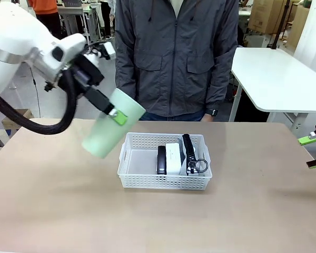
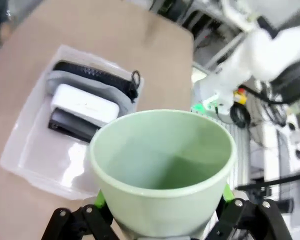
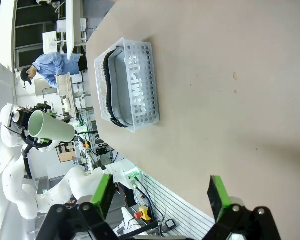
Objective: Efficiently arrange items inside the basket to fit them all.
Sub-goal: Pick up the Reusable plastic cup and place it inside the Organizing basket.
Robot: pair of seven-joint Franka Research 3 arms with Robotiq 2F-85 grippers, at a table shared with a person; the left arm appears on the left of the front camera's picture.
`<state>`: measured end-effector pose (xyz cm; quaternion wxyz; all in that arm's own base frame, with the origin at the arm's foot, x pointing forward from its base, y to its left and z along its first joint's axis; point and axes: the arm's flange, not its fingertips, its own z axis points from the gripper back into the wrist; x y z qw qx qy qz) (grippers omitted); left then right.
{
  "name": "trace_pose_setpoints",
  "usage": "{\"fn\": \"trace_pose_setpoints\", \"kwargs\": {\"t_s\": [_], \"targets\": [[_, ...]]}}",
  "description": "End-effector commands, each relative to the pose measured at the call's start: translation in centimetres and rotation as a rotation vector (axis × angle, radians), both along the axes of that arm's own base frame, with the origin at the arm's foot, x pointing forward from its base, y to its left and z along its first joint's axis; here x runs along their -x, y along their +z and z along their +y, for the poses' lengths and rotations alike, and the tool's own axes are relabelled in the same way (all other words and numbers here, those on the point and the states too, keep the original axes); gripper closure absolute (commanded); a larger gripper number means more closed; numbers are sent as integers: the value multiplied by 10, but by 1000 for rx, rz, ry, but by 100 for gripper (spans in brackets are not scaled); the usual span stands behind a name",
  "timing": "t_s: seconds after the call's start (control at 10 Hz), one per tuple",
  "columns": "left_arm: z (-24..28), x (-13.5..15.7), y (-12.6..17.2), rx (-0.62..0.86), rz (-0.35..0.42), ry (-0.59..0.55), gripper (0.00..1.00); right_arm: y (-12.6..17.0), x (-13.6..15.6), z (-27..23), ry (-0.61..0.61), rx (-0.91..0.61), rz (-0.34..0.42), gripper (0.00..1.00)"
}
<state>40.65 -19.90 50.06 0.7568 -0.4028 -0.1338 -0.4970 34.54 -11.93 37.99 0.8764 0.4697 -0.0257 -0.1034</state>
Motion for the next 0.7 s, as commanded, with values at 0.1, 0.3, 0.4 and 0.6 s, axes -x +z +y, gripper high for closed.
{"fn": "trace_pose_setpoints", "kwargs": {"t_s": [0.1, 0.3, 0.4, 0.6], "targets": [[-20, -21, -6, -101, -10, 541, 10, 2, 0, -1, 4, -9, -9, 0], [-33, -33, -13, -123, 41, 649, 10, 2, 0, -1, 4, -9, -9, 0], [-33, -36, -14, -130, 88, 588, 10, 2, 0, -1, 4, -9, -9, 0], [-14, -35, -5, -91, 8, 592, 10, 2, 0, -1, 4, -9, -9, 0]]}}
